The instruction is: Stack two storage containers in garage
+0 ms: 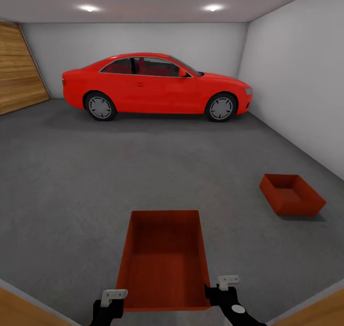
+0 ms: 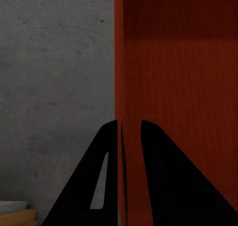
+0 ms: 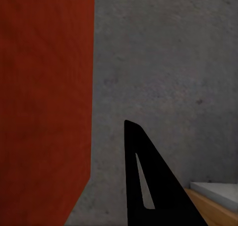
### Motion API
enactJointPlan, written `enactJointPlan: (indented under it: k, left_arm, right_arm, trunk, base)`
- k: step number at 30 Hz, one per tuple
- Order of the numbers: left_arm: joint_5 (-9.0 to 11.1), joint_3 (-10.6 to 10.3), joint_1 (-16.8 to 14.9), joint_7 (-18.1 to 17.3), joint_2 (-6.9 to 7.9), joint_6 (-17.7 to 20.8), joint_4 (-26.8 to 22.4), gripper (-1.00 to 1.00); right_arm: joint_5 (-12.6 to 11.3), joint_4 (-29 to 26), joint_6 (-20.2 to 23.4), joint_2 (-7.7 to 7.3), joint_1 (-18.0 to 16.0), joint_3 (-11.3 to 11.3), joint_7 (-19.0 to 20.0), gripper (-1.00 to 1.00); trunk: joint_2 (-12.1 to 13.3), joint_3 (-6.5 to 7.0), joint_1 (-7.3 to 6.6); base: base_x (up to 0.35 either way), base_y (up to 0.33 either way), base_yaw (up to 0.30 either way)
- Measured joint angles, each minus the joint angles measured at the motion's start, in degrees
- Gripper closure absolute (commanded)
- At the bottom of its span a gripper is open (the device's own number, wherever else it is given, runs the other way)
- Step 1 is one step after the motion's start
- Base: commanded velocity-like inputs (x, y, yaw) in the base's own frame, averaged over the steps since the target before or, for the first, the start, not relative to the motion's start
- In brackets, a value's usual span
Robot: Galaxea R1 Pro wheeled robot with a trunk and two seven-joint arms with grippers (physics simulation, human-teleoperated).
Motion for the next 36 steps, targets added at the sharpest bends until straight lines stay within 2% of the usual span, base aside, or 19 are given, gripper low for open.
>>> enactJointPlan:
  k: [30,36]
  left_arm:
    - [-0.04,0.03,0.0,-0.01,0.0,0.0,0.03,1.0]
    - [-0.02,0.02,0.0,-0.01,0.0,0.0,0.03,1.0]
  right_arm:
    - [-0.01,0.01,-0.04,0.0,0.0,0.01,0.0,1.0]
    - [0.0,0.0,-0.04,0.0,0.0,0.01,-0.01,1.0]
  trunk:
    - [0.0,0.0,0.0]
    - [0.0,0.0,-0.03]
  base:
    - [0.031,0.002,0.0]
    - [0.206,-0.044,0.0]
